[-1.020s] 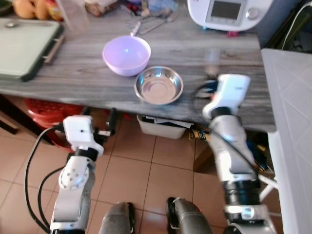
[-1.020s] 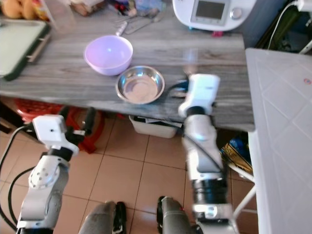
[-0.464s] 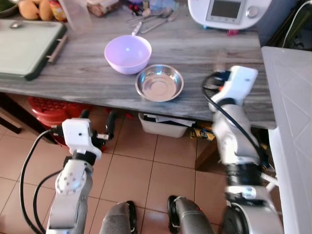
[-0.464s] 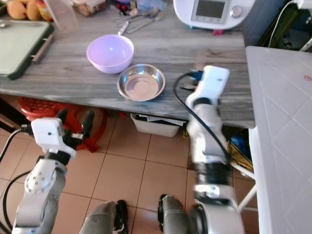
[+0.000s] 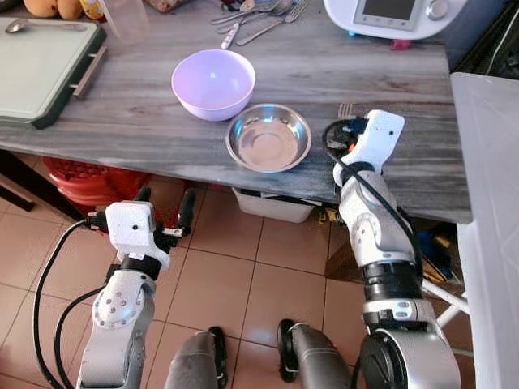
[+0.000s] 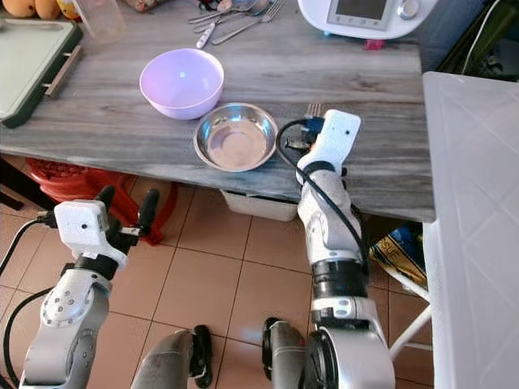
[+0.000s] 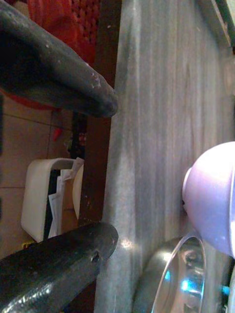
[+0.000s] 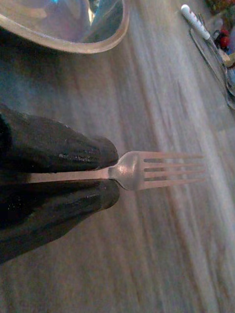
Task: Setting the table
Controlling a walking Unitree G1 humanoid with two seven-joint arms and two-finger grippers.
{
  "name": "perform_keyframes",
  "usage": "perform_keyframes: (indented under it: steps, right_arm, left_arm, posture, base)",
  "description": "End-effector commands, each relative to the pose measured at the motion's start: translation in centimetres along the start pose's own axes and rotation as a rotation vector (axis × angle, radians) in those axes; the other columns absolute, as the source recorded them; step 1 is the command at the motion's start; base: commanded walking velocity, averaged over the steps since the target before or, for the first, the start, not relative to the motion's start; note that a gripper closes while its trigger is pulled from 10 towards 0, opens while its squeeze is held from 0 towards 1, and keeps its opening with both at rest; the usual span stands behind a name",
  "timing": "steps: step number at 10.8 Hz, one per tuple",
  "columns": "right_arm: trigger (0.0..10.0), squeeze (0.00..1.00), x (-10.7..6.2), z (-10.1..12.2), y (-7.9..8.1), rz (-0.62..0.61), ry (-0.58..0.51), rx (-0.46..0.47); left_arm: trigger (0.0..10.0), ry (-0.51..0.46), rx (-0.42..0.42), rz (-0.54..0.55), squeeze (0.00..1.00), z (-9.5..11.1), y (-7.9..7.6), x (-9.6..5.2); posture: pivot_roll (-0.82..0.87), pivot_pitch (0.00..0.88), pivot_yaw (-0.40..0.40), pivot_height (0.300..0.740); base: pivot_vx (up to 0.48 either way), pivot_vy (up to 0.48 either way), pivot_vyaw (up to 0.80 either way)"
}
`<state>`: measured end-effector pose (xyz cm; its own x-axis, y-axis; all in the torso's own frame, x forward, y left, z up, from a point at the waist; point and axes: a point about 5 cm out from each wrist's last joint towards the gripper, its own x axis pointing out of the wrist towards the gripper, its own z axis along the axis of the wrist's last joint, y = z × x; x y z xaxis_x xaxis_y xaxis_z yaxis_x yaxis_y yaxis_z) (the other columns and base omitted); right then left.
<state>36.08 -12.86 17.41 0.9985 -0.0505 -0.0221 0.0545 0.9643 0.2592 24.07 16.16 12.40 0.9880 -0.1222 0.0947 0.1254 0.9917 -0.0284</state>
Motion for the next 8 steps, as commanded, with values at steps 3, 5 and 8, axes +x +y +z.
perform_keyframes:
  steps: [3,5,8]
  right_arm:
    - [10.0,0.0,0.2,-1.0,0.7,-0.018,0.063,0.046]
    - [10.0,0.0,0.4,-1.1,1.3,-0.024,0.083,0.037]
    - [10.0,0.0,0.9,-1.3,1.4,-0.045,0.091,0.003]
  left_arm:
    - [10.0,0.003,0.004,-0.013,0.0,0.2,-0.2,-0.2]
    - [10.0,0.004,0.0,-0.016,0.0,0.1,-0.4,-0.2]
    - [10.0,0.005,-0.005,-0.018,0.0,0.1,-0.5,-0.1]
  posture:
    - [0.0,0.283,0.031,0.74]
    - [0.0,0.282,0.028,0.74]
    - [0.0,0.282,0.025,0.74]
  base:
    - [0.0,0.0,0.0]
    - [0.0,0.0,0.0]
    - [0.0,0.0,0.0]
